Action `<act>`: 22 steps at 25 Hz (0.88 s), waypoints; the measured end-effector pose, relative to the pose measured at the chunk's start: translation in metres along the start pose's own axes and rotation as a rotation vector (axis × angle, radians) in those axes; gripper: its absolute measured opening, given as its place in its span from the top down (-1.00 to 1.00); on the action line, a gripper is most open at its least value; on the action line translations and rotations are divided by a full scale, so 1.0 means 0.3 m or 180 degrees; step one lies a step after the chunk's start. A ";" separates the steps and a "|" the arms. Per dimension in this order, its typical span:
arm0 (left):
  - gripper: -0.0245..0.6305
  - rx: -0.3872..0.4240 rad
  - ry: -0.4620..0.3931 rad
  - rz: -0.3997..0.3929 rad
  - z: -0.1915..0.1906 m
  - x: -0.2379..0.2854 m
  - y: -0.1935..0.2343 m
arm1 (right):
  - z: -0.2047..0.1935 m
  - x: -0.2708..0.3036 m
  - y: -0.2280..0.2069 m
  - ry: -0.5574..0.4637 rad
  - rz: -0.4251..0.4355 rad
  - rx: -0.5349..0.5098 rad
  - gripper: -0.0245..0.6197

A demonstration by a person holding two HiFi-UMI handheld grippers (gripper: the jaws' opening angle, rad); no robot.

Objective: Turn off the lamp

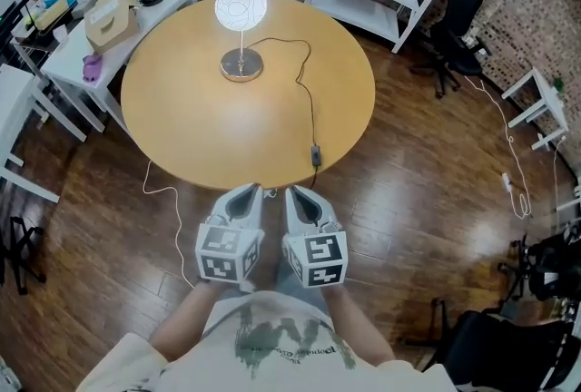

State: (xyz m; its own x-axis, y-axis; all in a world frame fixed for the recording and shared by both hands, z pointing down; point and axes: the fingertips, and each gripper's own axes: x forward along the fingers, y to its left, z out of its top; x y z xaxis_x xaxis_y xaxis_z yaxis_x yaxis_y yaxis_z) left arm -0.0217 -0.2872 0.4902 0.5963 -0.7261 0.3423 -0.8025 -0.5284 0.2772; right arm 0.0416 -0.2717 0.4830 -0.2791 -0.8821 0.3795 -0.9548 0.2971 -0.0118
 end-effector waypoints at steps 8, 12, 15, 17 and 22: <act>0.93 -0.0009 0.0037 0.0070 0.011 0.229 0.006 | -0.037 0.153 -0.175 0.0122 0.0110 -0.0094 0.92; 0.93 -0.0036 0.0109 0.0076 -0.008 0.339 -0.013 | -0.064 0.229 -0.238 0.0220 0.0206 -0.0121 0.90; 0.93 -0.0039 0.0165 0.0100 -0.026 0.395 -0.021 | -0.086 0.271 -0.269 0.0249 0.0313 -0.0068 0.89; 0.93 -0.0036 0.0179 0.0113 -0.031 0.424 -0.022 | -0.109 0.295 -0.294 0.0292 0.0345 -0.0079 0.88; 0.93 -0.0101 0.0241 0.0193 -0.078 0.471 -0.008 | -0.173 0.341 -0.343 0.0408 0.0401 -0.0095 0.86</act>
State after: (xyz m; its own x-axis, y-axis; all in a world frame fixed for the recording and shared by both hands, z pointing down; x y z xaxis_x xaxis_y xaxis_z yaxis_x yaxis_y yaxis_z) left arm 0.0650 -0.3782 0.5587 0.5475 -0.7203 0.4259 -0.8368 -0.4695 0.2817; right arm 0.1166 -0.3736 0.5709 -0.3793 -0.7838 0.4917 -0.9090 0.4148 -0.0400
